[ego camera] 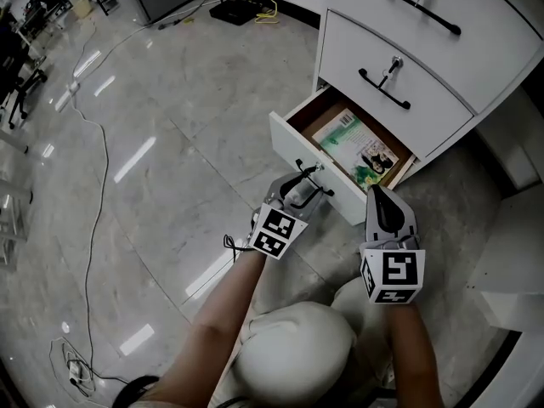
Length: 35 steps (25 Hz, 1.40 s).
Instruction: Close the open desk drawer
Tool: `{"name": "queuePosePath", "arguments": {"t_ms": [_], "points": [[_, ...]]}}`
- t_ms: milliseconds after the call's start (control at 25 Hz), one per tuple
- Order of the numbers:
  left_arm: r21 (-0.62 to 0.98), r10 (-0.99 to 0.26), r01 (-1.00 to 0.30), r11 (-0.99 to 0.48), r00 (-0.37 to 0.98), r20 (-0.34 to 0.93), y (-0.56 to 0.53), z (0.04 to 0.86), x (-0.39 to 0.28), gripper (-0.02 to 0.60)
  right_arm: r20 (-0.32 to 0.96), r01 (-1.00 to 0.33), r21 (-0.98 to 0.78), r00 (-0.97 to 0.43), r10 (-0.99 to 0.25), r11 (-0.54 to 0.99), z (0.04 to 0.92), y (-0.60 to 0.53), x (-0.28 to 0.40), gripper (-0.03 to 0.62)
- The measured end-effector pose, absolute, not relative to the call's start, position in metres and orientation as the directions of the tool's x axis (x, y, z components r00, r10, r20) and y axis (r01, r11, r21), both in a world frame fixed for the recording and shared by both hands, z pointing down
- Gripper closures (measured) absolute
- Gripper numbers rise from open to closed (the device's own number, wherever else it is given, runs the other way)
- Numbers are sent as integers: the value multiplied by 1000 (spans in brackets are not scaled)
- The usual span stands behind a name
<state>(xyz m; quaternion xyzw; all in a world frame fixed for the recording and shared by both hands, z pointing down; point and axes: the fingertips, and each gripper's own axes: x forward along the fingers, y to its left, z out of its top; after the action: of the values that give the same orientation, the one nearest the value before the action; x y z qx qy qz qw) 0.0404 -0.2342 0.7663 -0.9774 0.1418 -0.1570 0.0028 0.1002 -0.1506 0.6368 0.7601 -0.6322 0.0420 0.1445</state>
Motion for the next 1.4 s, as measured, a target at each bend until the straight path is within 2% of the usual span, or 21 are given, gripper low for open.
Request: {"name": "queuePosePath", "arguments": {"t_ms": [560, 1400], "points": [[-35, -270, -273, -961, 908, 321, -236, 768, 50, 388, 236, -966, 158, 238, -942, -204, 635, -139, 122, 583], [-27, -263, -271, -962, 898, 352, -259, 768, 122, 388, 219, -966, 174, 229, -949, -193, 643, -157, 137, 583]]}}
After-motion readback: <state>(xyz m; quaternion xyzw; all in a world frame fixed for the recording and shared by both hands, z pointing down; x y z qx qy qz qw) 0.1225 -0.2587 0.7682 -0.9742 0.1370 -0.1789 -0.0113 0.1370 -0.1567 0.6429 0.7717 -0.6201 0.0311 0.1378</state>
